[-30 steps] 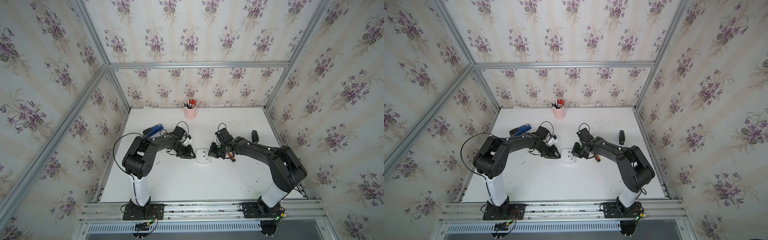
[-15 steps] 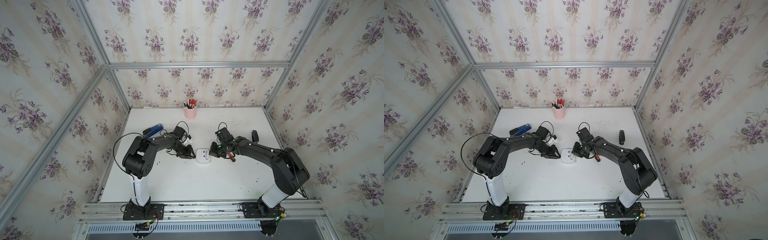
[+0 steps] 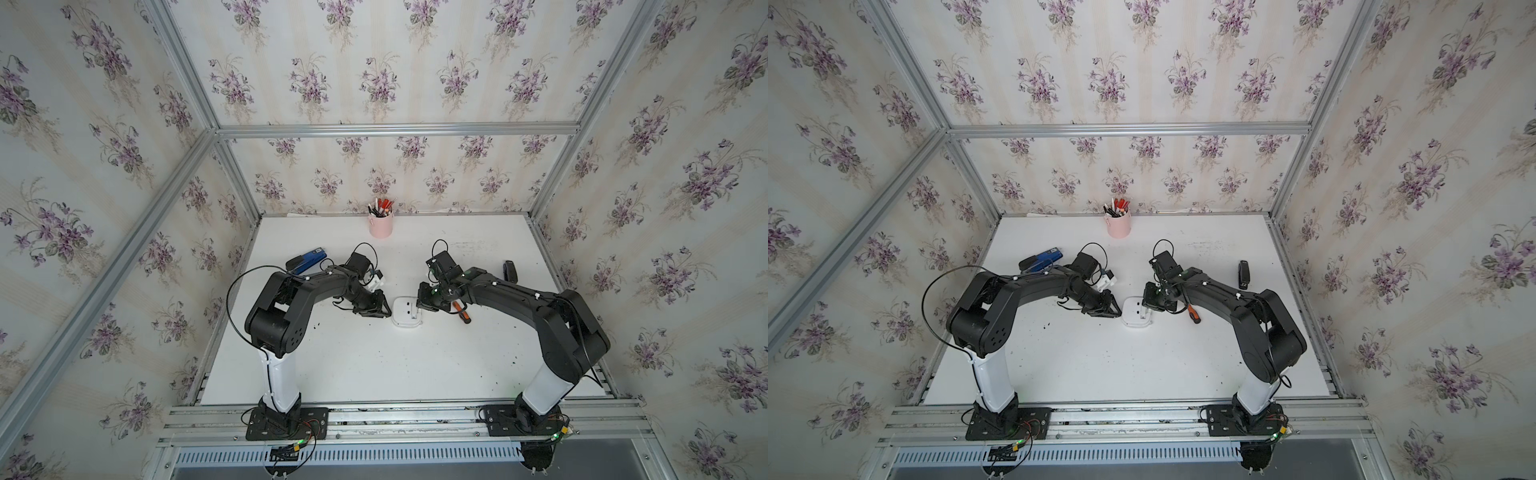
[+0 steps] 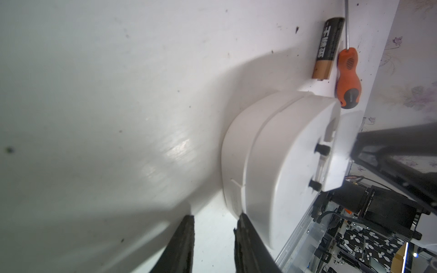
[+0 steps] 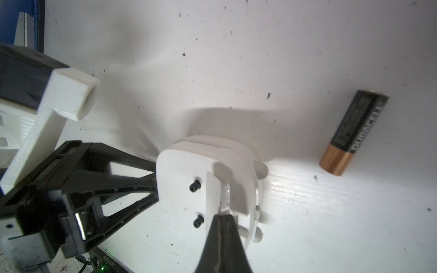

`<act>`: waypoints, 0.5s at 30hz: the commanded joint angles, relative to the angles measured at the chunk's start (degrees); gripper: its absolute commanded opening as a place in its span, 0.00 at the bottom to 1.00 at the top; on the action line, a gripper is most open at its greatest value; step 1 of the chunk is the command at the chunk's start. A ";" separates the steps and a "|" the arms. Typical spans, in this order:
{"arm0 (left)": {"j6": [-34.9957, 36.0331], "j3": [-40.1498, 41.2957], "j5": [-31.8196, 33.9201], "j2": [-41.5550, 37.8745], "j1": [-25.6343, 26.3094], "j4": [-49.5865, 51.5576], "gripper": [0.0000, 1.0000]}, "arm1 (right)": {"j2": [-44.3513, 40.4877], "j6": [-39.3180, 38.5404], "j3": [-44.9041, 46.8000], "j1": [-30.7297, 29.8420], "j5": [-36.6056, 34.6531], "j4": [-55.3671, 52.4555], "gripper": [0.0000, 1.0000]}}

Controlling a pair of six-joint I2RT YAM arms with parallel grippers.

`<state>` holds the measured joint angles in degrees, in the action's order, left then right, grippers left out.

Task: Remove the battery from the alarm
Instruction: Install the cover on the alarm.

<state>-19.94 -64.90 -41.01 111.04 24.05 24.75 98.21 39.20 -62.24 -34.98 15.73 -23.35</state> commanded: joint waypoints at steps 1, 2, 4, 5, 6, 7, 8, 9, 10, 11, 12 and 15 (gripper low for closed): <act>0.80 0.47 4.54 0.75 0.16 2.34 0.36 | -0.04 -2.70 -0.15 -0.09 -0.17 -2.18 0.00; 0.78 0.52 4.56 0.75 0.13 2.32 0.36 | -0.04 -2.85 -0.15 -0.01 -0.14 -2.35 0.00; 0.84 0.46 4.54 0.84 0.20 2.23 0.36 | 0.38 -3.05 -0.40 0.02 0.44 -2.25 0.00; 0.79 0.42 4.56 0.84 0.16 2.27 0.36 | 0.57 -3.08 -0.58 0.15 0.12 -2.76 0.00; 0.79 0.37 4.54 0.85 0.20 2.32 0.36 | 0.55 -2.95 -0.44 0.03 -0.37 -2.77 0.00; 0.85 0.37 4.62 0.84 0.20 2.32 0.36 | 0.46 -2.64 -0.07 0.24 -0.17 -2.19 0.00; 0.83 0.38 4.63 0.84 0.20 2.27 0.36 | 0.39 -2.32 0.23 0.18 0.34 -1.43 0.00; 0.79 0.39 4.63 0.84 0.20 2.29 0.36 | 0.52 -2.02 0.36 0.23 0.58 -1.01 0.00; 0.80 0.42 4.63 0.86 0.18 2.40 0.36 | 0.80 -1.98 0.24 0.18 0.88 -0.91 0.00; 0.81 0.40 4.63 0.84 0.19 2.41 0.36 | 1.08 -1.98 0.04 0.20 0.74 -1.17 0.00; 0.81 0.39 4.63 0.84 0.13 2.34 0.36 | 1.11 -2.00 0.09 0.18 0.71 -0.82 0.00; 0.87 0.44 4.65 0.76 0.20 2.41 0.36 | 0.91 -1.68 0.33 0.18 0.86 -0.27 0.00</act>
<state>-19.94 -64.90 -41.06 111.07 24.05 24.71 98.96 37.34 -62.02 -34.81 16.58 -24.45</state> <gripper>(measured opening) 0.357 0.057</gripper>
